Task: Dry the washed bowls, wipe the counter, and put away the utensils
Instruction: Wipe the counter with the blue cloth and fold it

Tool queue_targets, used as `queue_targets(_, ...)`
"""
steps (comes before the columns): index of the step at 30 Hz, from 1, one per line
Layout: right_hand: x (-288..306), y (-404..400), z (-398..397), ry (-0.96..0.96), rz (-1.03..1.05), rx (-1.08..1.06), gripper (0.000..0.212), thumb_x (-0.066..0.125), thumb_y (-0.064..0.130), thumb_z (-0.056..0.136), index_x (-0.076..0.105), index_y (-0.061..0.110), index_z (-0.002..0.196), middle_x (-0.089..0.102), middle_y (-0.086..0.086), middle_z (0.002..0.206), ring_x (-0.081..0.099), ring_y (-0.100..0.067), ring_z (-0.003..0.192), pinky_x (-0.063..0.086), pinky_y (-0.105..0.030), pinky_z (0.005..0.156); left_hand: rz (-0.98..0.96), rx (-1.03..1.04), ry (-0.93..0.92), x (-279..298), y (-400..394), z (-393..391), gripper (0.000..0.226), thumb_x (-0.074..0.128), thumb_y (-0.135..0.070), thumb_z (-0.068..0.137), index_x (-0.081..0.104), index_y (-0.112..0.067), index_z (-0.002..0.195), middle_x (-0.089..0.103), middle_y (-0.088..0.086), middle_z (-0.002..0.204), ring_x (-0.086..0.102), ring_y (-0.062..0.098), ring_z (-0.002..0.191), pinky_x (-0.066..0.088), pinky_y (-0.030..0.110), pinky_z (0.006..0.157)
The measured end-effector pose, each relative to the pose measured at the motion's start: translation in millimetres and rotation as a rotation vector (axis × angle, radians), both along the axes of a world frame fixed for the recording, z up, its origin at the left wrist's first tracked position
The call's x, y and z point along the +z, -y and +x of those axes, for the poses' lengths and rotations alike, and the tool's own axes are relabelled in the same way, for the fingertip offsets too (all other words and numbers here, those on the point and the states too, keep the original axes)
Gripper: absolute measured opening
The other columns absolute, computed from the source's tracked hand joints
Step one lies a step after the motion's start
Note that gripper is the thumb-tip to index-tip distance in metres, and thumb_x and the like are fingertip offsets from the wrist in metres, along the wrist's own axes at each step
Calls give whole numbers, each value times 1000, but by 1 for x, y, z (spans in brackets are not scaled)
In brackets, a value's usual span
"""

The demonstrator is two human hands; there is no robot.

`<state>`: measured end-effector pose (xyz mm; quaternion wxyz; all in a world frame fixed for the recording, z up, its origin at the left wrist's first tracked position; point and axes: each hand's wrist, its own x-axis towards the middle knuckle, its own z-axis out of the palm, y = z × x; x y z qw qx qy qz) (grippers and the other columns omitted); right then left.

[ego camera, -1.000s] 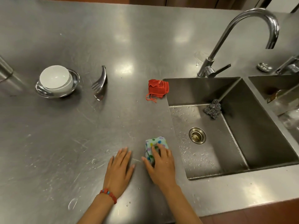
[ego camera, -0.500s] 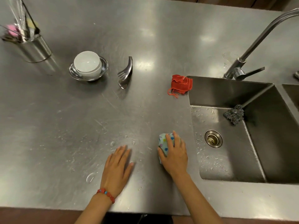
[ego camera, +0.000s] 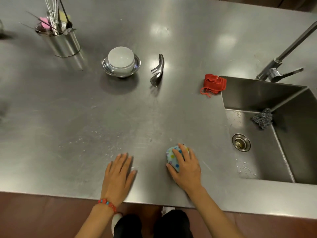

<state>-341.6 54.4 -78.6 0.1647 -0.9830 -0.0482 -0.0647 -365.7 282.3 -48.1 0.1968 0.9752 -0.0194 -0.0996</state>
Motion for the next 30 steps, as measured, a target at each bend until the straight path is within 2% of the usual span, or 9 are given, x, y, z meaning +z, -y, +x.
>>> queue_targets(6,-1,-80,-19,-11,1,151,45,64,46,76,64,18,111,58,-5,130,56,-33,114,52,-40,87,61,-38,-30,-5,-77,-9,76,6,-48,96,65,-2,112,62,19,121,59,42,109,46,60,85)
queue_targets(9,5,-100,-21,3,-24,170,47,58,48,80,62,18,116,54,-4,134,52,-32,120,46,-42,96,102,-66,-53,-10,-109,-15,76,5,-46,96,64,-1,113,63,21,120,59,43,108,46,62,83)
queue_targets(11,12,-110,-25,-9,-43,37,53,43,53,85,56,20,124,49,-1,139,44,-28,128,29,-42,108,118,-83,-71,-14,-123,-19,77,4,-45,96,64,-1,113,63,21,120,60,43,107,46,62,82)
queue_targets(13,15,-126,-30,-18,-5,-184,59,31,55,86,49,19,130,43,-5,143,35,-28,134,17,-43,112,123,-97,-94,-15,-132,-21,76,3,-45,96,64,-2,114,62,20,121,59,41,109,45,62,84)
queue_targets(16,15,-153,-26,-116,101,-452,73,17,59,81,43,17,135,37,-14,145,30,-34,134,15,-47,113,123,-109,-121,-18,-140,-25,75,3,-44,96,63,-3,115,61,19,123,58,40,111,45,61,86)
queue_targets(18,16,-163,-19,-149,82,-530,73,17,58,81,43,16,135,42,-16,141,35,-35,130,19,-48,111,120,-107,-136,-18,-143,-27,75,3,-44,96,63,-4,116,61,19,123,58,39,112,45,61,86)
queue_targets(22,7,-163,-29,-33,16,-322,51,43,43,84,56,16,124,58,-12,123,52,-34,112,34,-44,100,125,-85,-161,-21,-153,-32,73,4,-44,96,62,-4,117,60,19,125,57,39,114,44,59,89)
queue_targets(26,-4,-162,-56,-6,2,-54,46,45,42,84,53,23,125,58,-3,125,50,-24,112,29,-35,99,131,-51,-171,-25,-159,-37,72,4,-45,96,60,-6,119,59,17,127,56,35,117,43,55,94)
queue_targets(30,-7,-150,-38,-10,-76,20,47,42,44,86,53,23,127,57,-5,129,53,-27,116,34,-41,105,133,-36,-166,-27,-157,-37,71,4,-45,97,58,-8,122,57,16,130,52,33,121,35,50,103)
